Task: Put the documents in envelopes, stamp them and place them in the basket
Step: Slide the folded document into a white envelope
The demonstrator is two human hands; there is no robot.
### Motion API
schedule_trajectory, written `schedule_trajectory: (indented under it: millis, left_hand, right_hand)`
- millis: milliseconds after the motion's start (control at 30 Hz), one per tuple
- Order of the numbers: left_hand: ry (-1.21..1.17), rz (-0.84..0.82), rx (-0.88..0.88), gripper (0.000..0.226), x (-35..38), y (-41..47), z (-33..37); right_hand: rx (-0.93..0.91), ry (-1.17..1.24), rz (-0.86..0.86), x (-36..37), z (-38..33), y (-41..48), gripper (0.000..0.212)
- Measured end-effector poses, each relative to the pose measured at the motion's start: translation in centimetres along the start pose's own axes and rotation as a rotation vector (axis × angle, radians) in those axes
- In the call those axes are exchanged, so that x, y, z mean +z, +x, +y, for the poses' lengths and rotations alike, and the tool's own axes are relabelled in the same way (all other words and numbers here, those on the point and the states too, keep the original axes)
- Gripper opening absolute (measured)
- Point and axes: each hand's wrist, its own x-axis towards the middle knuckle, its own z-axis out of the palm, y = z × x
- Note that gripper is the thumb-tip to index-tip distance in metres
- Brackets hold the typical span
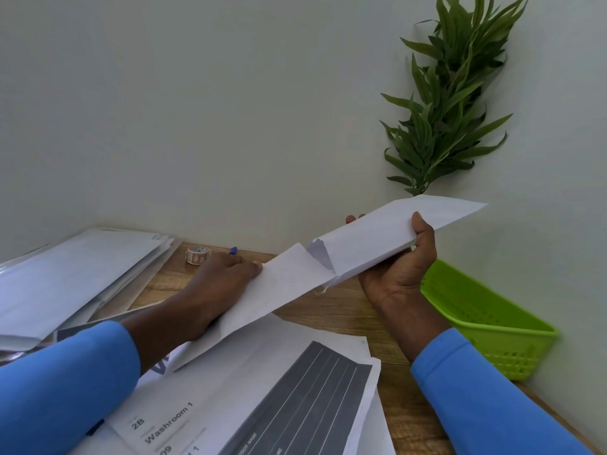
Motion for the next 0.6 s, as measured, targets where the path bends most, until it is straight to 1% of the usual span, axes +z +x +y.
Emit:
schedule_trajectory:
  millis: [133, 267, 333, 400, 467, 533, 600]
  left_hand:
    - [-0.011, -0.07, 0.002, 0.033, 0.5, -0.5, 0.2]
    - [-0.053, -0.202, -0.003, 0.031, 1.0, -1.7, 1.2]
    - [-0.07, -0.255, 0.014, 0.036, 1.1, -2.2, 1.5]
    - [-0.073, -0.284, 0.028, 0.039, 1.2, -2.5, 1.8]
    - [-0.084, -0.305, 0.031, 0.03, 1.2, -2.6, 1.9]
    - [-0.104, -0.319, 0.022, 0.03, 1.2, -2.8, 1.9]
    - [-0.12, -0.318, 0.035, 0.034, 1.3, -2.8, 1.7]
  right_hand:
    - [0.014, -0.007, -0.005, 0.2, 0.5, -0.4, 0.042]
    - [0.048, -0.044, -0.028, 0.4, 0.4, -0.8, 0.031]
    - [0.061, -0.027, -0.041, 0.6, 0.1, -0.9, 0.028]
    - [0.079, -0.011, -0.047, 0.7, -0.1, -0.8, 0.034]
    - [0.099, -0.014, -0.052, 0.7, 0.0, -0.7, 0.044]
    - [0.11, -0.023, -0.064, 0.9, 0.1, -0.9, 0.045]
    - [0.114, -0.032, -0.073, 1.1, 0.3, -1.1, 0.041]
